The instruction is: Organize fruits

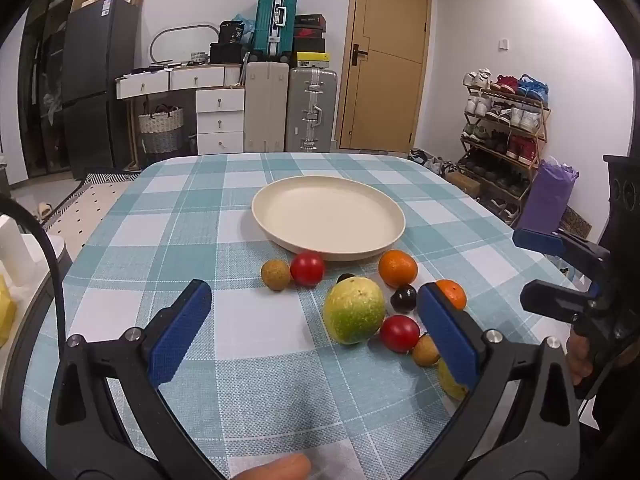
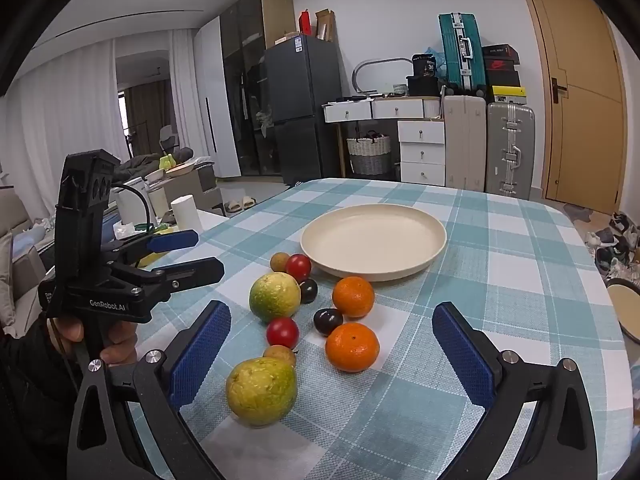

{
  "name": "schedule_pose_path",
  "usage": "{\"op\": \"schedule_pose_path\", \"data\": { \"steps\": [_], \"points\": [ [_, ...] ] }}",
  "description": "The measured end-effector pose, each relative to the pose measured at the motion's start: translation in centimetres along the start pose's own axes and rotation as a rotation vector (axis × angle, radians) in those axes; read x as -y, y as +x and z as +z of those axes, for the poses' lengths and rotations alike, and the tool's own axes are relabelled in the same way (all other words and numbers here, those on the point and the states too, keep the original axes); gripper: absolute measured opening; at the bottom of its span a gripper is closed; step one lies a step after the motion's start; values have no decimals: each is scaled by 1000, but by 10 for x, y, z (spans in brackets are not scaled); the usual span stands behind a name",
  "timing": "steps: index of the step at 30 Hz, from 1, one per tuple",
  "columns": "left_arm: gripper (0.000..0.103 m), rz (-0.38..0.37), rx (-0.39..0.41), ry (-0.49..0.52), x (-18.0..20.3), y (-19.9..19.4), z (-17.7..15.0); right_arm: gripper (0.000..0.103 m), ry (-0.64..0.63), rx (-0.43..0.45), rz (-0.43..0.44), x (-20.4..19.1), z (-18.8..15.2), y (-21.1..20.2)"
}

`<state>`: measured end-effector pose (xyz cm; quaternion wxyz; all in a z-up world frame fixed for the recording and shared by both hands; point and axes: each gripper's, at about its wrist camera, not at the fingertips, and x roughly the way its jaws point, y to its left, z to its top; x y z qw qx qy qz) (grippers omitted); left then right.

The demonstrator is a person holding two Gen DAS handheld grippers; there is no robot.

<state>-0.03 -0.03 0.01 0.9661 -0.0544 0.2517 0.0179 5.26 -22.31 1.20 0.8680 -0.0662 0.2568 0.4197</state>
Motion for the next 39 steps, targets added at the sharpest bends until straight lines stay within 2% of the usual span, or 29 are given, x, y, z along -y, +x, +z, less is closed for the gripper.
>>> {"op": "schedule_pose_path", "data": {
  "steps": [14, 33, 39],
  "points": [
    [103, 10, 8, 0, 2, -9, -1, 103, 1, -6, 1, 0, 0, 1],
    [103, 9, -1, 0, 2, -2, -1, 103, -6, -17, 7, -1, 1, 1],
    [103, 10, 3, 8, 3, -2, -1, 103, -39, 24, -24, -11, -2, -8]
  ]
}}
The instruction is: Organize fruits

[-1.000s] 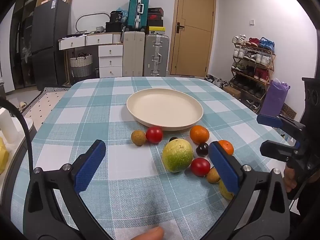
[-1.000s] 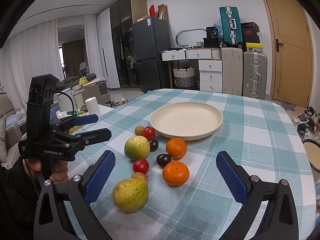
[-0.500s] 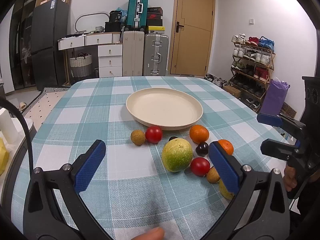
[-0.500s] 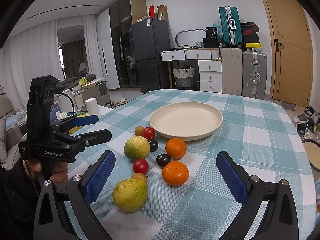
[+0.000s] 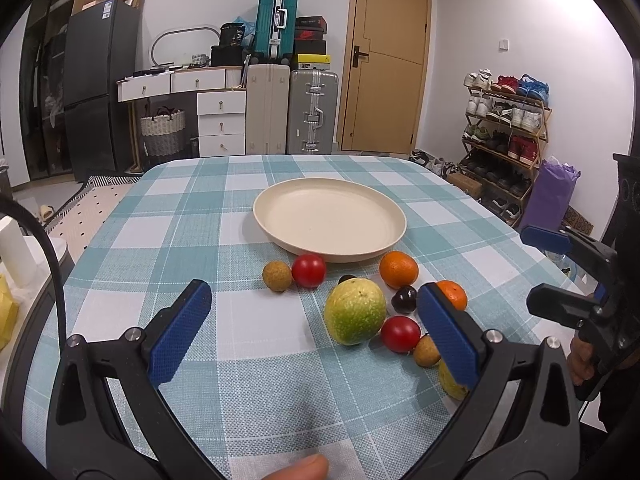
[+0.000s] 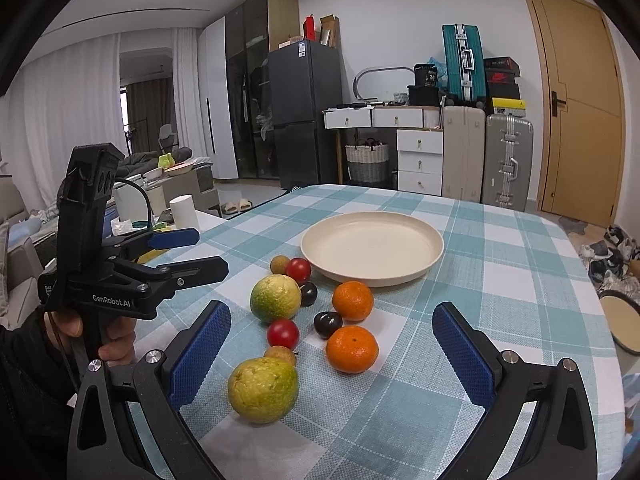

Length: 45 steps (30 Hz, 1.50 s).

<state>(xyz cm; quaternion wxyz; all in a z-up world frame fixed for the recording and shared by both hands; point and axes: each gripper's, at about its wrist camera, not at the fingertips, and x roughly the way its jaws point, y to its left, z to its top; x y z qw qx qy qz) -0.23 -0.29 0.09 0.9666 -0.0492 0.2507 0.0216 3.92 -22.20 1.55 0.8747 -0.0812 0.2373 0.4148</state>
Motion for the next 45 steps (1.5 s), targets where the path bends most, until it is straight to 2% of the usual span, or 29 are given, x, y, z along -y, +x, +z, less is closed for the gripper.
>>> {"op": "schedule_pose_path", "data": {
  "steps": [31, 45],
  "points": [
    [103, 1, 1, -1, 0, 1, 0, 103, 7, 10, -7, 1, 0, -5],
    [103, 5, 0, 1, 2, 0, -1, 103, 54, -8, -39, 11, 1, 3]
  ]
}}
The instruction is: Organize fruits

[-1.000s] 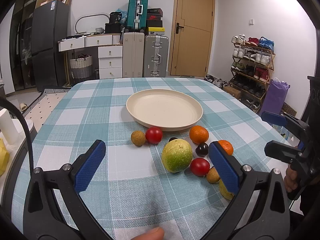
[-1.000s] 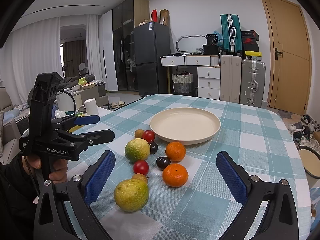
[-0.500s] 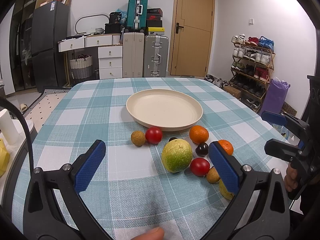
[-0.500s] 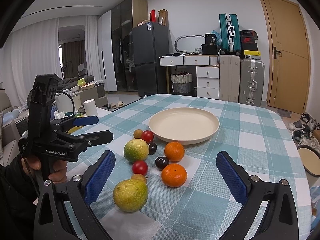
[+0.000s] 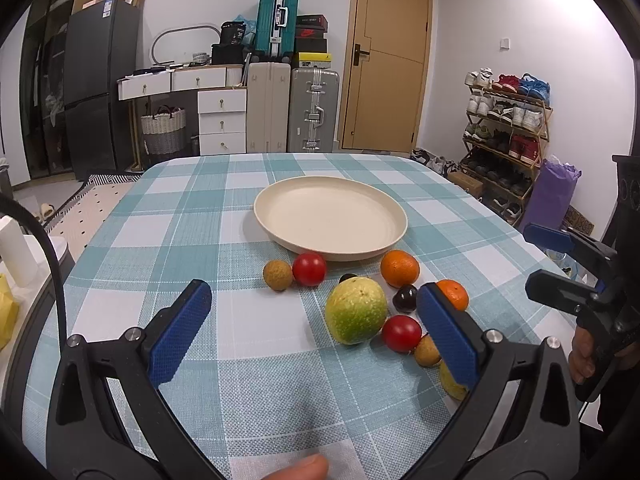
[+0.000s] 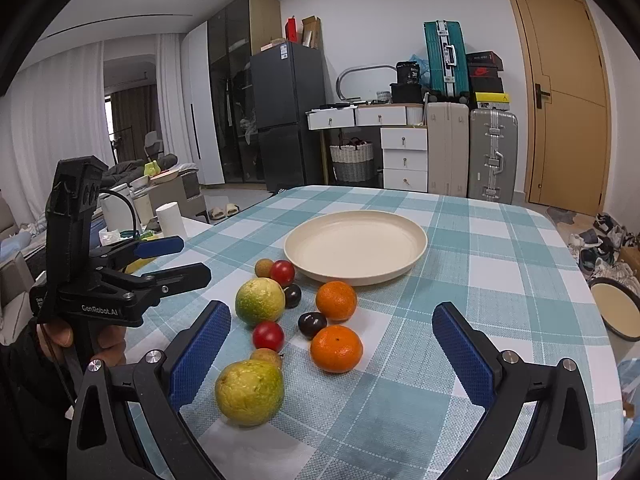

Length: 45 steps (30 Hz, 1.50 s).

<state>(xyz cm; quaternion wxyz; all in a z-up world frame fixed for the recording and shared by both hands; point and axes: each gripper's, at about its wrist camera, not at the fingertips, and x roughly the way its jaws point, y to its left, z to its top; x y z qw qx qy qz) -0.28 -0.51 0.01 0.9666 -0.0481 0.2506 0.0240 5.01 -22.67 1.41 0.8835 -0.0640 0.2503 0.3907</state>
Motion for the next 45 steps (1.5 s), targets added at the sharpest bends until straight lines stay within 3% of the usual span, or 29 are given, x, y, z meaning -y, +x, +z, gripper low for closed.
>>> {"op": "schedule_pose_path", "data": {
  "steps": [23, 32, 41, 45],
  "points": [
    [103, 36, -50, 25, 1, 10, 0, 103, 36, -132, -69, 9, -3, 21],
    [103, 40, -101, 9, 0, 21, 4, 103, 63, -223, -85, 17, -3, 33],
    [103, 26, -162, 2, -1, 39, 5, 101, 95, -305, -25, 21, -5, 56],
    [103, 17, -196, -14, -3, 51, 6, 90, 115, -326, 25, 21, -5, 65]
  ]
}}
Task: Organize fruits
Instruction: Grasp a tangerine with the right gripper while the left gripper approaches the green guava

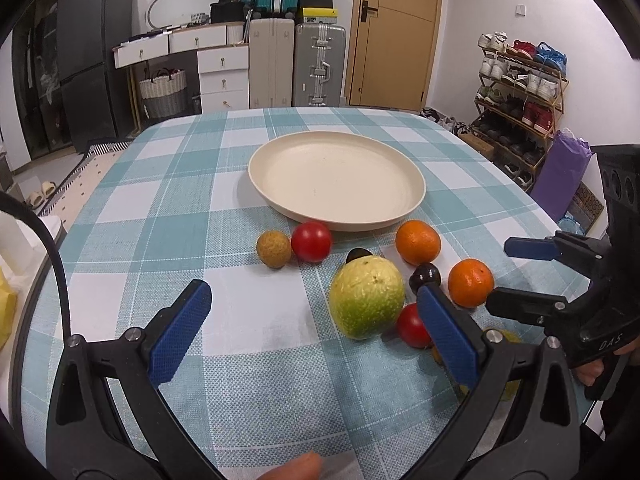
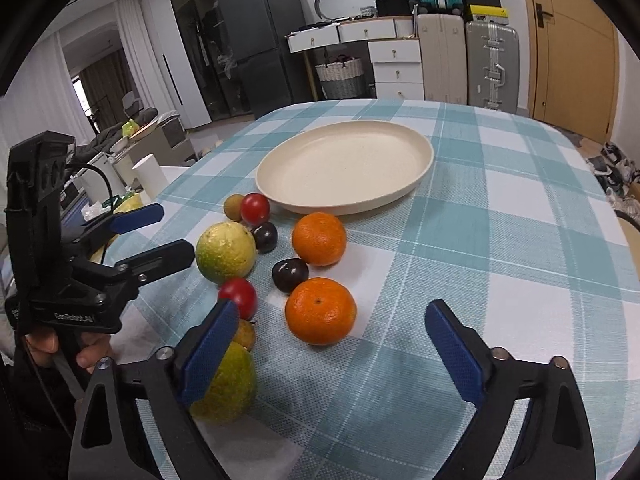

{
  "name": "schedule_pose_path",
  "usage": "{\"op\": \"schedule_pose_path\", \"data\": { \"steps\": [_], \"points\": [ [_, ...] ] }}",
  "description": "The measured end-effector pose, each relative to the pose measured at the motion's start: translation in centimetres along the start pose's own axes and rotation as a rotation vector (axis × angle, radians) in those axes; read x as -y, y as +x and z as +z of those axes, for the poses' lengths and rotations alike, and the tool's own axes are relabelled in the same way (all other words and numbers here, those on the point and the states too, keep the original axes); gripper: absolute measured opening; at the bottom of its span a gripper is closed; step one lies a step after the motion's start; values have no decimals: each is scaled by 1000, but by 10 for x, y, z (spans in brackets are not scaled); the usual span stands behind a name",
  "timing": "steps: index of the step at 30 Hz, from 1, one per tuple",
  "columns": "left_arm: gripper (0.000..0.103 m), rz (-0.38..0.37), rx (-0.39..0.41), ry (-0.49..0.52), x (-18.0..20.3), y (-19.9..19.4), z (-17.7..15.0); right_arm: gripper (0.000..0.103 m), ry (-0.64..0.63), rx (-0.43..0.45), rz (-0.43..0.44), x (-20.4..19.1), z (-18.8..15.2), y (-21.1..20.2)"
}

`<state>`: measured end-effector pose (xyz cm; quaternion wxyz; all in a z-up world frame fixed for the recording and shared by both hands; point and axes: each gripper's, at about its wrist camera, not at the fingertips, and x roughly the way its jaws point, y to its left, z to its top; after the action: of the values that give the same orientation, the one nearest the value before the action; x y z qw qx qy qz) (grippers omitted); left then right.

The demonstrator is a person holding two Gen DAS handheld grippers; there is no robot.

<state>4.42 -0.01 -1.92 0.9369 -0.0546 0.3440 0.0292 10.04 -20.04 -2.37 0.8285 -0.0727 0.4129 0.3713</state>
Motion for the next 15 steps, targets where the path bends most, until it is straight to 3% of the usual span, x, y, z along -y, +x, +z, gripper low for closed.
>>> {"op": "schedule_pose_path", "data": {
  "steps": [5, 9, 15],
  "points": [
    [102, -20, -24, -17, -3, 10, 5, 83, -1, -42, 2, -1, 3, 11],
    [93, -54, -42, -1, 0, 18, 8, 72, 8, -78, 26, 0, 3, 17],
    [83, -89, -96, 35, 10, 33, 7, 63, 43, -87, 39, 6, 3, 22]
  ]
}}
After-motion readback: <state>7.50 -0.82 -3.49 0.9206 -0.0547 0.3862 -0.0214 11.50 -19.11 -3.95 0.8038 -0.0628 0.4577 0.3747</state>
